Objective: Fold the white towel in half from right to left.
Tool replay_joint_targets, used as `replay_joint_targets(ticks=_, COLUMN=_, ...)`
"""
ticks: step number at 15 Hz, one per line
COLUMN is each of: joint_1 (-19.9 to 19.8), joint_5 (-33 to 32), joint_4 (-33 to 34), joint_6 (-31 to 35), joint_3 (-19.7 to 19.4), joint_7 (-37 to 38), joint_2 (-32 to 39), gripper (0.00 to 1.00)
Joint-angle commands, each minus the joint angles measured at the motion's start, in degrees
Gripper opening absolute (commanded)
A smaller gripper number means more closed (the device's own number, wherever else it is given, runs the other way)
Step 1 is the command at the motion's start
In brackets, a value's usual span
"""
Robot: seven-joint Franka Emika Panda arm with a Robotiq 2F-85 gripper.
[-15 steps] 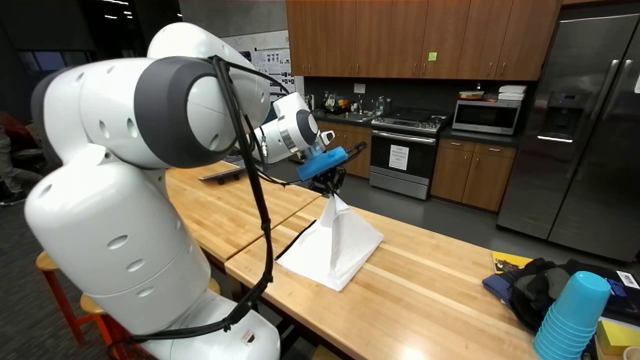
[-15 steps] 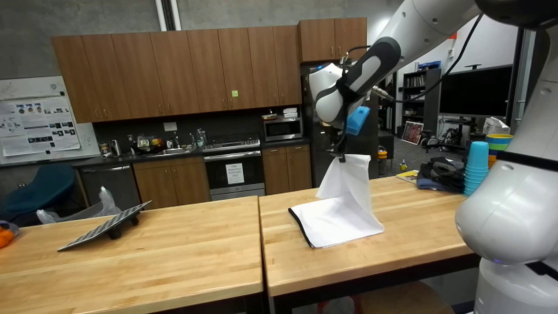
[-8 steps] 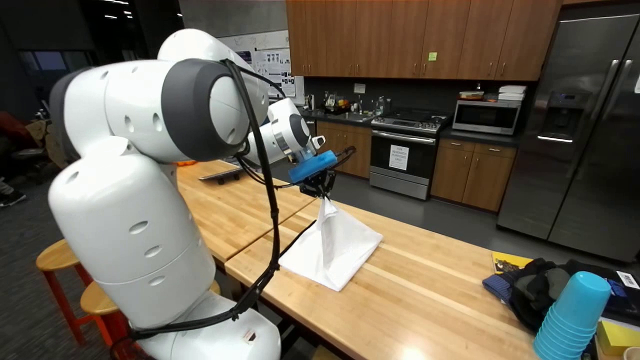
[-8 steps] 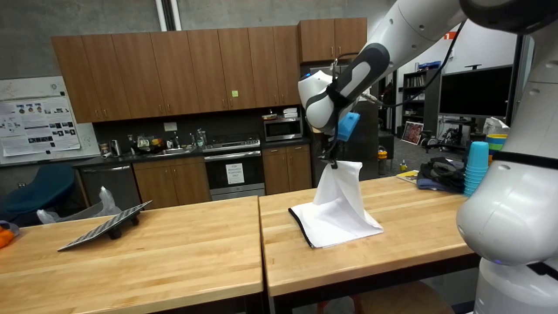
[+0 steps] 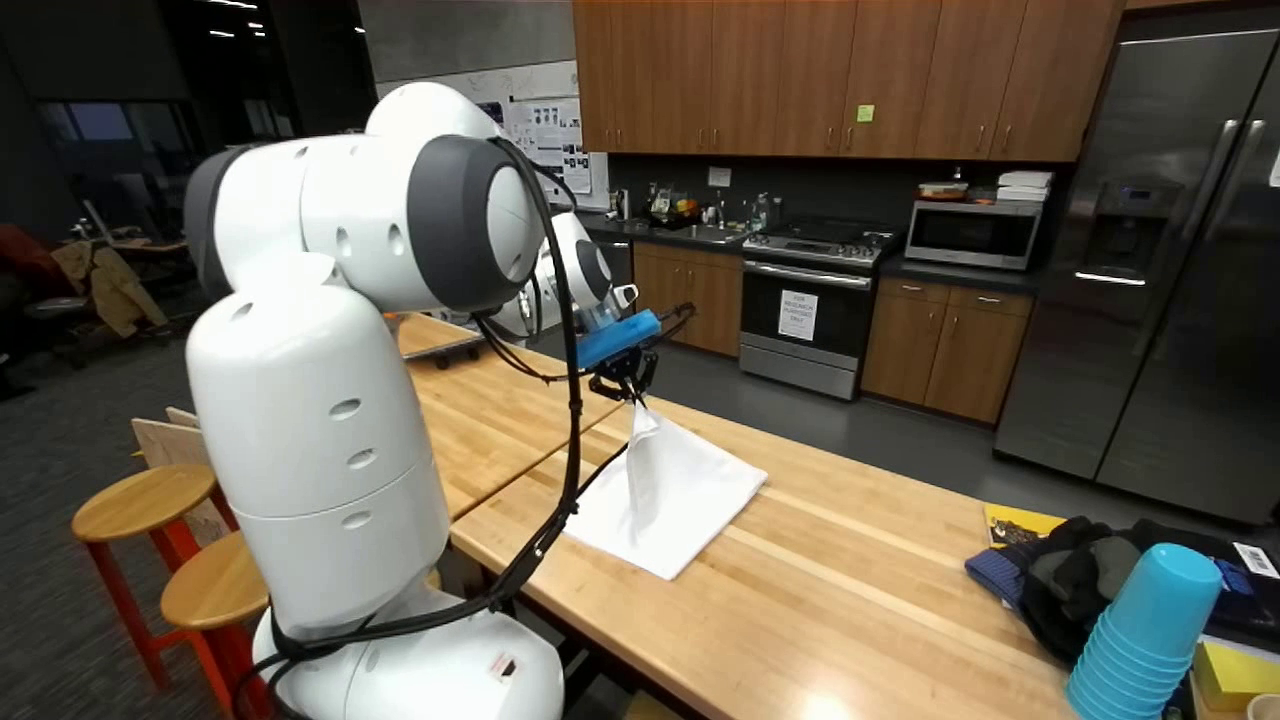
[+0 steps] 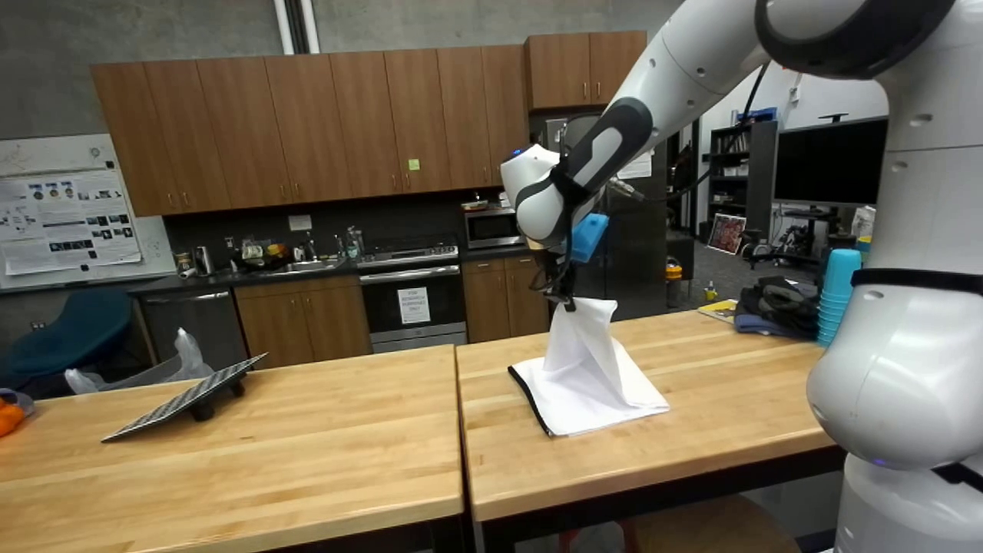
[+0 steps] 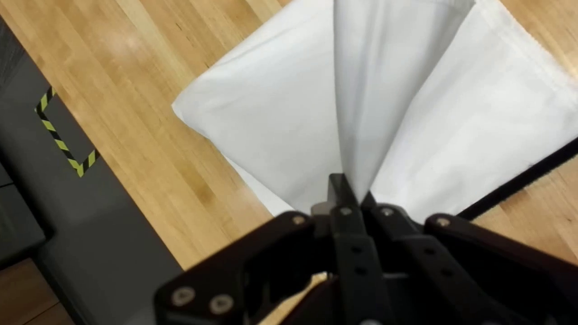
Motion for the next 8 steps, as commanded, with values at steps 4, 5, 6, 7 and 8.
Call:
replay_joint_targets(ticks=4, joint_1=3.24, joint_5=-3.03, joint_4=5.15, joint_6=-3.37, joint_3=1.18, joint_7=1.78, joint_2=5.46, gripper=0.01)
replay_joint_targets(ticks=5, joint_1=3.84, joint_5=-3.57, joint_4=5.59, joint_6=-3.77, joint_3=1.4, joint_7=1.89, joint_2=6.05, gripper=0.01)
replay_joint_targets(ticks=6, joint_1=4.41, joint_5=-4.09, joint_4=5.96, joint_6=-4.12, joint_3=1.59, joint_7=1.98, joint_2=6.6, gripper=0.01)
replay_joint_targets(ticks=7, joint_1=4.97, joint_5=-4.64, joint_4=6.2, joint_6=-4.43, joint_3=1.82, joint_7=1.95, joint_2=7.03, gripper=0.01)
replay_joint_targets(ticks=8, joint_1=5.45, joint_5=-5.33, joint_4=6.38, joint_6=-4.51, joint_3=1.99, joint_7=1.56, joint_2=7.46, gripper=0.01)
